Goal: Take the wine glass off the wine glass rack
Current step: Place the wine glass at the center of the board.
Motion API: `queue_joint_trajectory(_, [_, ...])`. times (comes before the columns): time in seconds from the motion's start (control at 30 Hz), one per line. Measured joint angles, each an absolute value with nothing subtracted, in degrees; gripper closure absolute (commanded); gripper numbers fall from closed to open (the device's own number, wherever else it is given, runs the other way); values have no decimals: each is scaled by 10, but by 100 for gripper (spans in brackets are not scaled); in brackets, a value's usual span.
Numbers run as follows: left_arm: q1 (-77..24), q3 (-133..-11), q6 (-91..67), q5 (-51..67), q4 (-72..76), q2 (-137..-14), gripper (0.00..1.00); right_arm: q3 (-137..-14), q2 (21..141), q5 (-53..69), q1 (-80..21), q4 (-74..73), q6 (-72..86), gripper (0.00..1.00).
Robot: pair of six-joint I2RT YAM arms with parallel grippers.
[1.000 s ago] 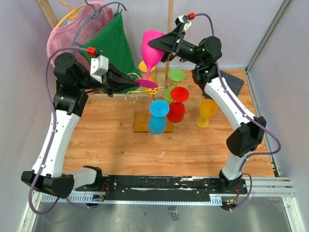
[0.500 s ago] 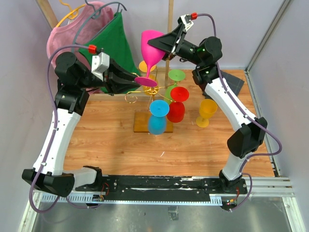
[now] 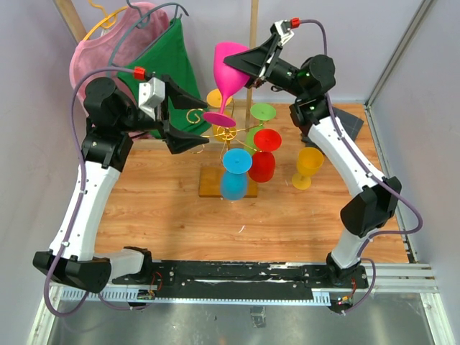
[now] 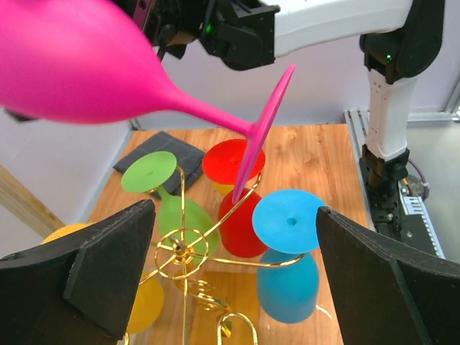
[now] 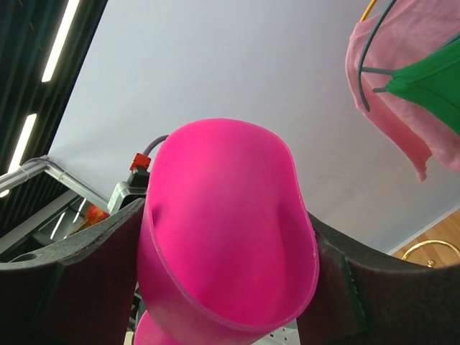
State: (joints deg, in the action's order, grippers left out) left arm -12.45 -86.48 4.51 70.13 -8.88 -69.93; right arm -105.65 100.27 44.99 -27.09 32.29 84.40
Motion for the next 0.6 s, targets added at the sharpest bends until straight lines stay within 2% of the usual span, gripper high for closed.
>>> queue_joint_trajectory(0.13, [-99,-865,24,705,-82,-700,1,-1044,982,452,-234,319,841,47])
queue_joint_trajectory(0.3, [-40,-866,-72,718,1,-713,1,-1017,936,458,-129,279,813,47])
queue_joint_trajectory(0.6, [4,-869,-163,726,73,-730,1,-974,806,470,93,67,639,47])
